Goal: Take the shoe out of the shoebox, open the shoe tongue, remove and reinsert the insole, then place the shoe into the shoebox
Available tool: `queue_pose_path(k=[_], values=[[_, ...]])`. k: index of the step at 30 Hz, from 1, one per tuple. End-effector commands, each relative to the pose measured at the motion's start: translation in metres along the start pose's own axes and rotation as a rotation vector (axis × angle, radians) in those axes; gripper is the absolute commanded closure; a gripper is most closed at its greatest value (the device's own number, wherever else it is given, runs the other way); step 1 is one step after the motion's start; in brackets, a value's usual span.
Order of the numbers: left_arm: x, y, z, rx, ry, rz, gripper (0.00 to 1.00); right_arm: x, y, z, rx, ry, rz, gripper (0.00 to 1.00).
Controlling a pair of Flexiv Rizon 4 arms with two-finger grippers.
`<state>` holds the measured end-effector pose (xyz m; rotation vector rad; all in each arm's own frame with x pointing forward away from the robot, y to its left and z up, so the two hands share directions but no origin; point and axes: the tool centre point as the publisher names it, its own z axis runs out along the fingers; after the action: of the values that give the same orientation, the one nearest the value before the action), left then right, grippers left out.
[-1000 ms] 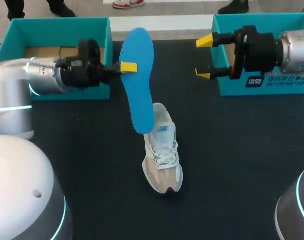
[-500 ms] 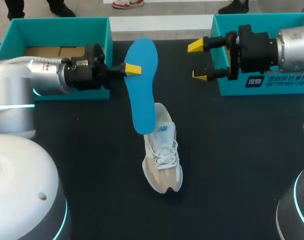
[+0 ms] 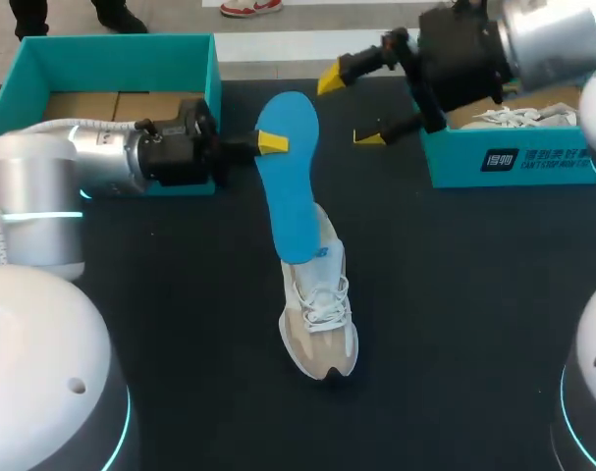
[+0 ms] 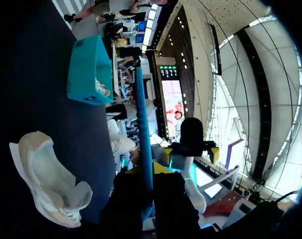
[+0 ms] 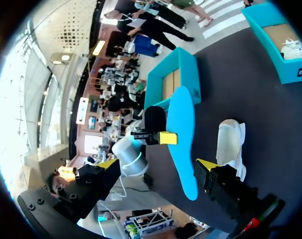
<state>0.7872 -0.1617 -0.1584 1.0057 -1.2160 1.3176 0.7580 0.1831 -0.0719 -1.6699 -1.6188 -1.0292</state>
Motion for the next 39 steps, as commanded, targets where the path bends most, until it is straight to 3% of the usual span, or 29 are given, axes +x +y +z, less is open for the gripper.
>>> queue_pose_path(k=[1,15,17,22,27,39], values=[[-0.006,-0.005,0.004,-0.009,0.019,-0.002,1.00,0.007,0.006,0.007,0.038,-0.575,0.103,0.00],[-0.007,-0.009,0.002,-0.007,0.035,-0.002,1.00,0.007,0.006,0.007,0.038,-0.575,0.103,0.00],[-0.007,-0.009,0.002,-0.007,0.035,-0.002,1.00,0.007,0.008,0.009,-0.001,-0.580,0.020,0.00],[-0.007,-0.009,0.002,-0.007,0.035,-0.002,1.00,0.004,0.008,0.022,-0.071,-0.735,-0.032,0.00],[-0.007,-0.009,0.002,-0.007,0.035,-0.002,1.00,0.008,0.007,0.036,-0.062,-0.865,-0.078,0.00],[-0.007,-0.009,0.002,-0.007,0.035,-0.002,1.00,0.010,0.006,0.065,-0.021,-0.974,-0.119,0.00]])
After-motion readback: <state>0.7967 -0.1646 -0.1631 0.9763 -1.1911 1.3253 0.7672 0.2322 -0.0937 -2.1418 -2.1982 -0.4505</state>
